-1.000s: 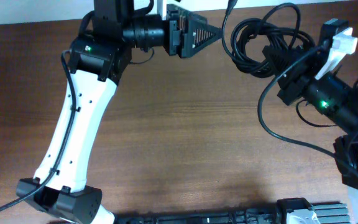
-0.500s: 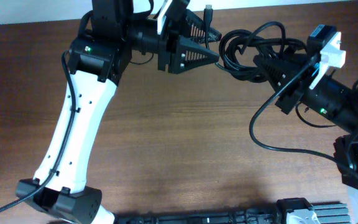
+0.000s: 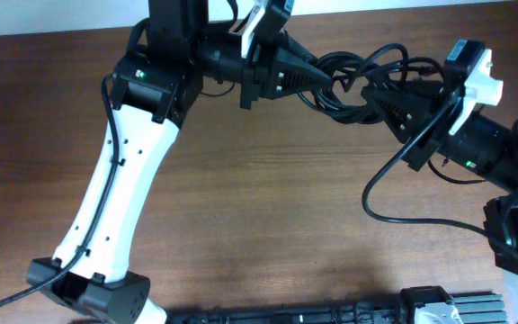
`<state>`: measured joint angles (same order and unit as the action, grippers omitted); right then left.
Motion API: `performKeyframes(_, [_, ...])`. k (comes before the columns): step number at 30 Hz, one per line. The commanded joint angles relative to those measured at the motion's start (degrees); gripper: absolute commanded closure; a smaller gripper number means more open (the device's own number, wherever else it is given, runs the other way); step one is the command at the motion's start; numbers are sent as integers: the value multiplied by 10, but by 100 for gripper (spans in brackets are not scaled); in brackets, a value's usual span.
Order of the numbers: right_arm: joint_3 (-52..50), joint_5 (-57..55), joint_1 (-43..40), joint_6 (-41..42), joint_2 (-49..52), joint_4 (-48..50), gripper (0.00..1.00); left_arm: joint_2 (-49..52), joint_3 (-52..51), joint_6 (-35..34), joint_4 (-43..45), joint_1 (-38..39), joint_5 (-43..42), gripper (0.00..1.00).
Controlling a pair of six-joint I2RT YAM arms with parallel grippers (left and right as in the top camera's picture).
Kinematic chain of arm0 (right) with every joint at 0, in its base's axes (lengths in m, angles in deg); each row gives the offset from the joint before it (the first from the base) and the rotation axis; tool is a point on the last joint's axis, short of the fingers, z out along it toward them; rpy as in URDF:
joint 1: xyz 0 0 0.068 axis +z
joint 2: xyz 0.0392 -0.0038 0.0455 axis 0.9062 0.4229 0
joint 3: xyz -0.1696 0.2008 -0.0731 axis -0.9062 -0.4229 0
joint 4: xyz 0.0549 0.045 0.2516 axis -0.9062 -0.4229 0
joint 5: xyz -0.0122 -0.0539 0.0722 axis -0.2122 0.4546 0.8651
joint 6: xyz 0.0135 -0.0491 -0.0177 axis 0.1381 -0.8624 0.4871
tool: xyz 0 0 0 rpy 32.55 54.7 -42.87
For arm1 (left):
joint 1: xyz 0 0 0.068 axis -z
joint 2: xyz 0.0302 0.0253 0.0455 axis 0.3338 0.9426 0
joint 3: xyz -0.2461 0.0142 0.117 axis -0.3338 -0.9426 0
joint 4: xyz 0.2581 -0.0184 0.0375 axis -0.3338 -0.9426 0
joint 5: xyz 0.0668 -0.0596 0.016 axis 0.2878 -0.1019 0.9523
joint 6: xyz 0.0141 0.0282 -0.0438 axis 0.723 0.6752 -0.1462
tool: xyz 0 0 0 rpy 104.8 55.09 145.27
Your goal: Untangle cables
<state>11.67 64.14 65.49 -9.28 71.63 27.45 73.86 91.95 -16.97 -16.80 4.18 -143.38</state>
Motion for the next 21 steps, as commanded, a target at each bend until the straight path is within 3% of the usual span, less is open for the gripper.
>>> performKeyframes(1, [11, -3, 2, -3, -5, -7, 83, -14, 3, 5, 0, 5, 25, 100])
performKeyframes(3, [11, -56, 2, -3, -5, -37, 53, -14, 3, 5, 0, 3, 42, 100])
performKeyframes(7, [11, -158, 2, -2, -5, -120, 12, -14, 3, 5, 2, -14, 104, 100])
performKeyframes(11, [11, -198, 2, -2, -5, -164, 7, -14, 3, 11, 2, -28, 175, 100])
performKeyframes(16, [11, -202, 2, -50, -25, -170, 6, -14, 3, 192, -17, -28, 185, 100])
performKeyframes(19, [11, -300, 2, -67, -69, -168, 6, -14, 3, 297, -62, -28, 184, 100])
performKeyframes(21, [11, -339, 2, -68, -93, -156, 6, -14, 3, 305, -68, -27, 184, 100])
